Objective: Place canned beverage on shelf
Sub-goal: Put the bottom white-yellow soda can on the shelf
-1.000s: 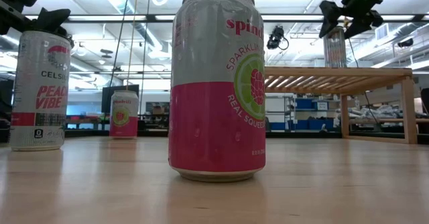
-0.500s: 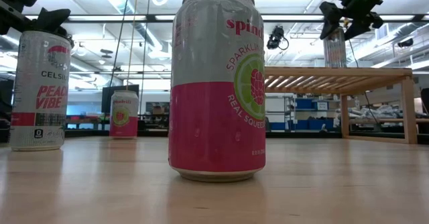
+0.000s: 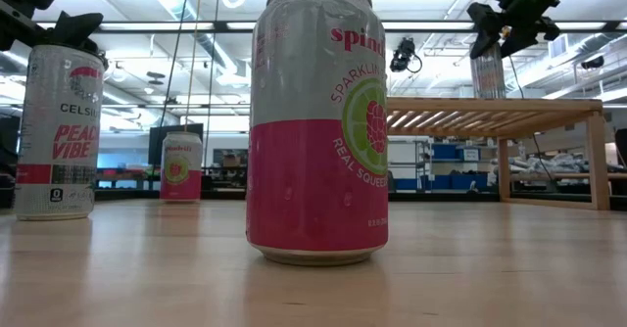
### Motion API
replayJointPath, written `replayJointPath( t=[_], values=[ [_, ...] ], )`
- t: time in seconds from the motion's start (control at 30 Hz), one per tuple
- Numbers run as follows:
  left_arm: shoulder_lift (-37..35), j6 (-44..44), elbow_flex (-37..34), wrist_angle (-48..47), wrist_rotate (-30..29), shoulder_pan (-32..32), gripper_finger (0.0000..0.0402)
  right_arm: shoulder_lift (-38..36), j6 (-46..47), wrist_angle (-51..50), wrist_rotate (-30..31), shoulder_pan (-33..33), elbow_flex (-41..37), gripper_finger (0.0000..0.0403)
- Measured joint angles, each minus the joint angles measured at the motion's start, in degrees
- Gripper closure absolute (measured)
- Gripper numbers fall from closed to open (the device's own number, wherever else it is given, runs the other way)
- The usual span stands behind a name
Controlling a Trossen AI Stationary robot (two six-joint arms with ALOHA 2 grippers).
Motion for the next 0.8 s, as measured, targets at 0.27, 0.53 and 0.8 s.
replayJointPath(
  t=[0.27,0.53,0.8],
  values=[
    [-0.02,-0.04,0.00,0.00,0.02,0.00,0.0086,-0.54,-3.14,-0.71,2.06,0.00,0.02,0.0142],
    [0.00,-0.06,0.00,0.00,0.02,0.00,0.0086,-3.32,-6.72,-1.49,-1.26,-2.29,-0.02,0.0143],
    [-0.02,-0.04,-0.02,0.00,0.02,-0.02,0.0086,-4.01,-9.20,0.62,-12.08,-6.71,-0.02,0.0144]
  ],
)
